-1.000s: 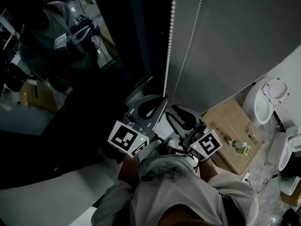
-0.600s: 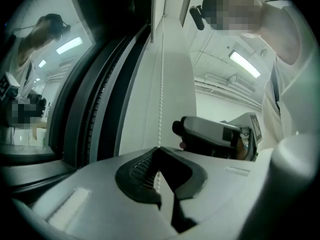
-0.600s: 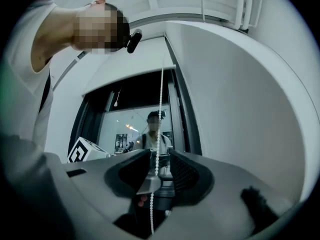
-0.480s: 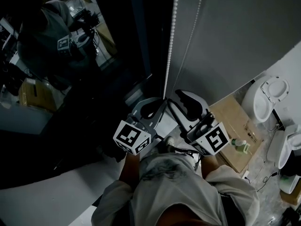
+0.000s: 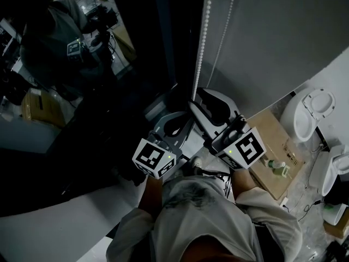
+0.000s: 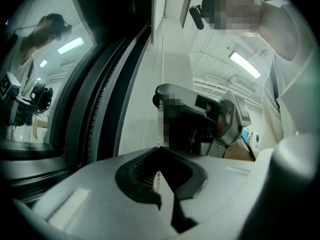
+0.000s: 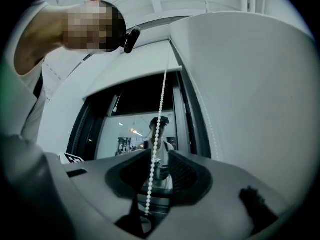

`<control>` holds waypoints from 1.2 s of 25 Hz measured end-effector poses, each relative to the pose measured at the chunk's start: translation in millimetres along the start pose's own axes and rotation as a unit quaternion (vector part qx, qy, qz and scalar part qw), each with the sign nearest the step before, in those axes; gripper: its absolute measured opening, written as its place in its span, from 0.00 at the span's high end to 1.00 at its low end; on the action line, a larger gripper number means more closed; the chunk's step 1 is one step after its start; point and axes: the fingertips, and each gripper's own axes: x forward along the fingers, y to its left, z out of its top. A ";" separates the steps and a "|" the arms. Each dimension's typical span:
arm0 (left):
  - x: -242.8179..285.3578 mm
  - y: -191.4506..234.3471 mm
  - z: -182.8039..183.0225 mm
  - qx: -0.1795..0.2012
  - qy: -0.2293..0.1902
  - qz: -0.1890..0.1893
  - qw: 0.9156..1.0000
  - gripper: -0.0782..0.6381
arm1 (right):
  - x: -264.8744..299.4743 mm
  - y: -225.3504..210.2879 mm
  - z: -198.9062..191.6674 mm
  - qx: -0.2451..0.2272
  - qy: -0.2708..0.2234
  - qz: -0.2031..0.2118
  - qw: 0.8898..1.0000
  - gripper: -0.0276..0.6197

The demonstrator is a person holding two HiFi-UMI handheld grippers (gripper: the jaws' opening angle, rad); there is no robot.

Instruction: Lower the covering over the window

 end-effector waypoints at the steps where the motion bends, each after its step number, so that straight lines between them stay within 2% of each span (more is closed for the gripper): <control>1: -0.1 -0.4 -0.2 0.001 0.000 0.000 1.000 0.88 | 1.6 1.2 1.4 0.001 -0.002 0.003 1.000 0.80; 3: -0.1 0.1 -0.5 0.004 0.001 0.003 1.000 0.88 | 3.1 5.7 2.6 0.001 -0.007 0.015 1.000 0.92; 4: -0.2 0.4 -0.5 0.007 0.002 0.004 1.000 0.88 | 3.1 7.1 2.1 0.004 -0.008 0.018 1.000 0.93; 10: -2.3 2.0 1.7 0.037 0.003 0.024 0.999 0.86 | -3.9 -0.5 -5.5 0.021 -0.001 0.011 1.000 0.93; 14: -8.5 3.2 5.1 0.035 -0.006 0.028 0.999 0.86 | -7.9 -1.1 -5.8 0.022 -0.004 0.010 1.000 0.93; 24: -26.0 8.9 41.8 0.034 -0.052 0.049 0.997 0.82 | -20.4 6.3 -52.9 0.046 0.054 0.010 0.997 0.93; 30: -23.7 4.4 62.9 0.046 -0.073 0.041 0.995 0.79 | -26.9 8.3 -71.5 0.049 0.074 0.006 0.996 0.93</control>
